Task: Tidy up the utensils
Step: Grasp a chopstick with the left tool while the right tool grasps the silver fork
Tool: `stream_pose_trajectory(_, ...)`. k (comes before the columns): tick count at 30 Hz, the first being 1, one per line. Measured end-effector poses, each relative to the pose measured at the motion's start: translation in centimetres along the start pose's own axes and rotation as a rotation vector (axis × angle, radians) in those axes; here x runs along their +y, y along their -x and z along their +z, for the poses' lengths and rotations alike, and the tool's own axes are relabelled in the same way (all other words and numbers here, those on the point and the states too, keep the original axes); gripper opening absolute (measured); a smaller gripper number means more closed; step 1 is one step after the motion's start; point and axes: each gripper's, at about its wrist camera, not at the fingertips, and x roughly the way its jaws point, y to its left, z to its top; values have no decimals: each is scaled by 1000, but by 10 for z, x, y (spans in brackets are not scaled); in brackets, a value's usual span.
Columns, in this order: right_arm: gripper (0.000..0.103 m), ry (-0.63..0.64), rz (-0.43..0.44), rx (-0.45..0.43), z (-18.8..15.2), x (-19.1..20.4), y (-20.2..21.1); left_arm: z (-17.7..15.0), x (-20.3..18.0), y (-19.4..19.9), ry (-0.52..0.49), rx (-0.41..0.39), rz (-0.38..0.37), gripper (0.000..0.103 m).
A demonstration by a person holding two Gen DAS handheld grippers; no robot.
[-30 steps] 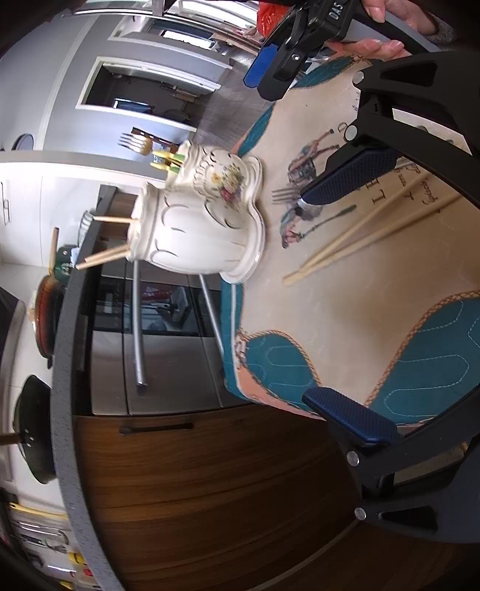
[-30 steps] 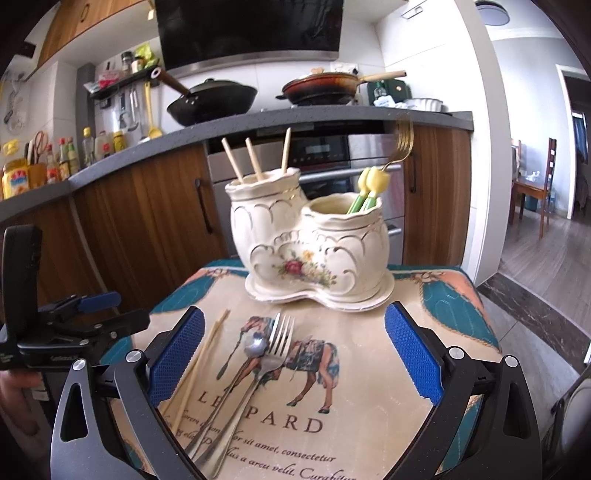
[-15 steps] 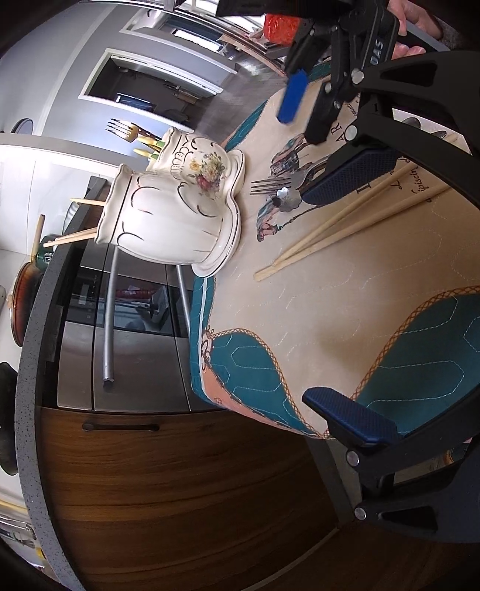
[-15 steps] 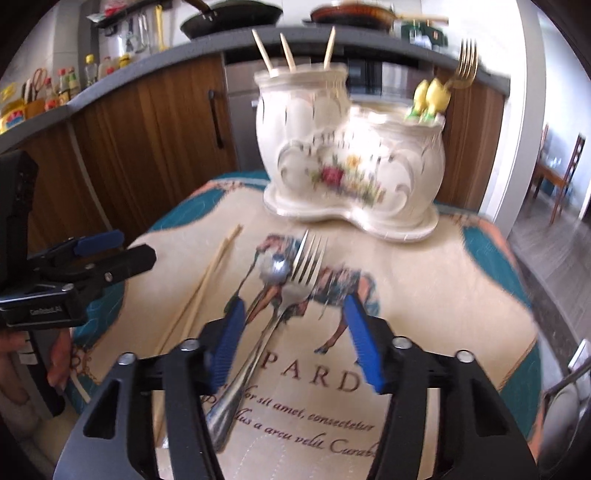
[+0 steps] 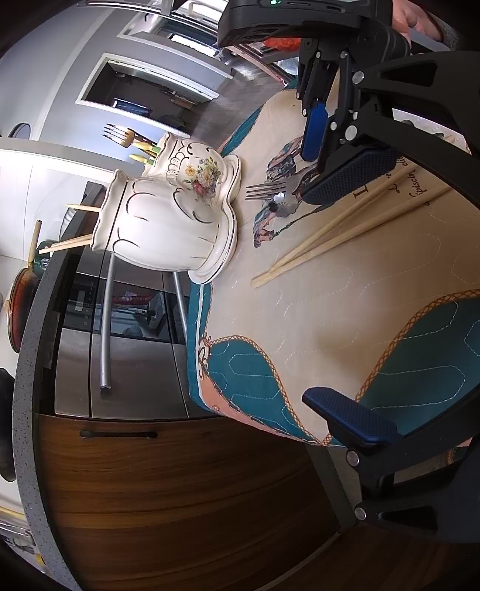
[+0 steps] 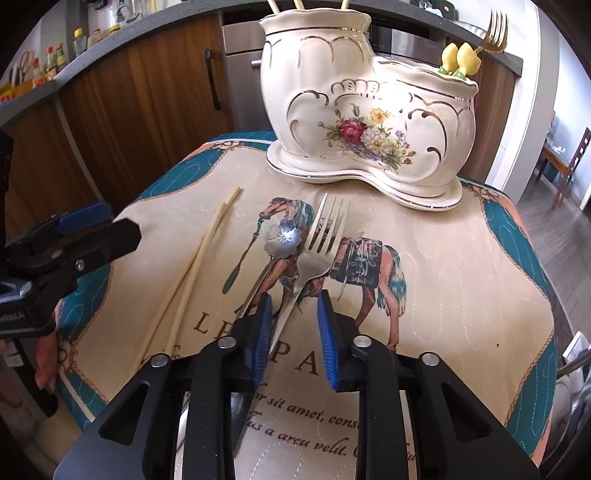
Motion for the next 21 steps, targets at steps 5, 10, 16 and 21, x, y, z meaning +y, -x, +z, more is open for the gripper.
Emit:
stream_pose_trajectory(5, 10, -54, 28, -10, 1, -11, 0, -1, -8, -4, -45, 37, 49, 97)
stream_pose_trajectory(10, 6, -103, 56, -37, 0, -25, 7, -9, -25, -18, -112, 153, 42, 84)
stream_pose_trajectory(16, 6, -109, 69, -58, 0, -28, 13, -13, -35, -21, -138, 218, 59, 64)
stream_pose_trajectory(21, 6, -107, 78, -69, -1, -30, 17, -9, -44, -26, -151, 255, 77, 54)
